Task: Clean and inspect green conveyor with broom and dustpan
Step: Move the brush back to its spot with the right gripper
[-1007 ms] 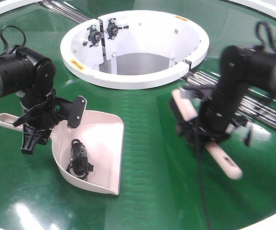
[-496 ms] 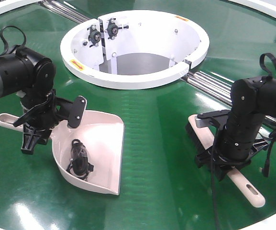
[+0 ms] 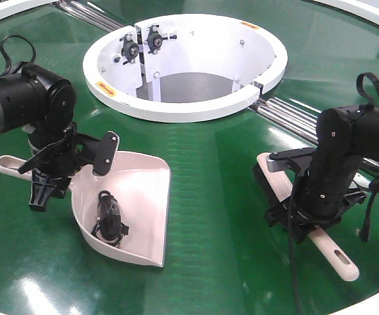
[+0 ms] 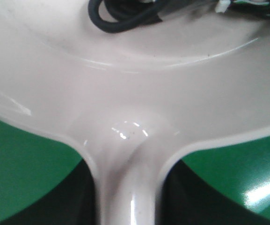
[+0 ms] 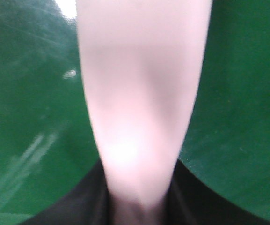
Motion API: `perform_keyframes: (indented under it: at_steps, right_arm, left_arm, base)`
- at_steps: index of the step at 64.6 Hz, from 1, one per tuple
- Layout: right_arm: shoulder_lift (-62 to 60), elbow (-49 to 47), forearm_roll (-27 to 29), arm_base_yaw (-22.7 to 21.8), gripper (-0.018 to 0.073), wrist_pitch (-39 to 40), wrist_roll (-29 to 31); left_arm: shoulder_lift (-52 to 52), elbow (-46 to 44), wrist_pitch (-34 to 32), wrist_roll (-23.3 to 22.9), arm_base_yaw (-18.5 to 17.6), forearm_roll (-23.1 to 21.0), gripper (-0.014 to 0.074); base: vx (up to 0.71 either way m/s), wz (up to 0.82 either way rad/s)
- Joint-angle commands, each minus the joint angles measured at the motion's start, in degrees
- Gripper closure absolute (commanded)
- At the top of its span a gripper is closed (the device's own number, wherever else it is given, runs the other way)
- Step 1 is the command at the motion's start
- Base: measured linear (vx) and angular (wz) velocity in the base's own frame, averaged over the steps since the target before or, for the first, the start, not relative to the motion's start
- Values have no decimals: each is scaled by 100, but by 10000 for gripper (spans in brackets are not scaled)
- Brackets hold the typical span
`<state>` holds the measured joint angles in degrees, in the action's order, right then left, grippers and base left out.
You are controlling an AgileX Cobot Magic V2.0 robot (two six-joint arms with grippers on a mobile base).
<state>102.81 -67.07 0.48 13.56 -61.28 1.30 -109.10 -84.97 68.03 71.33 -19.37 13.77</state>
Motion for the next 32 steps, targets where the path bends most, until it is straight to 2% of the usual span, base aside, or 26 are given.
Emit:
perform_keyframes:
  at_steps: [1, 32]
  right_arm:
    - [-291, -110, 19, -35, 564, 58, 48]
    - [-291, -110, 19, -35, 564, -46, 48]
  left_arm:
    - [254, -127, 23, 73, -80, -120, 602]
    - [254, -127, 91, 18, -71, -159, 596]
  base:
    - [0, 0]
    - [0, 0]
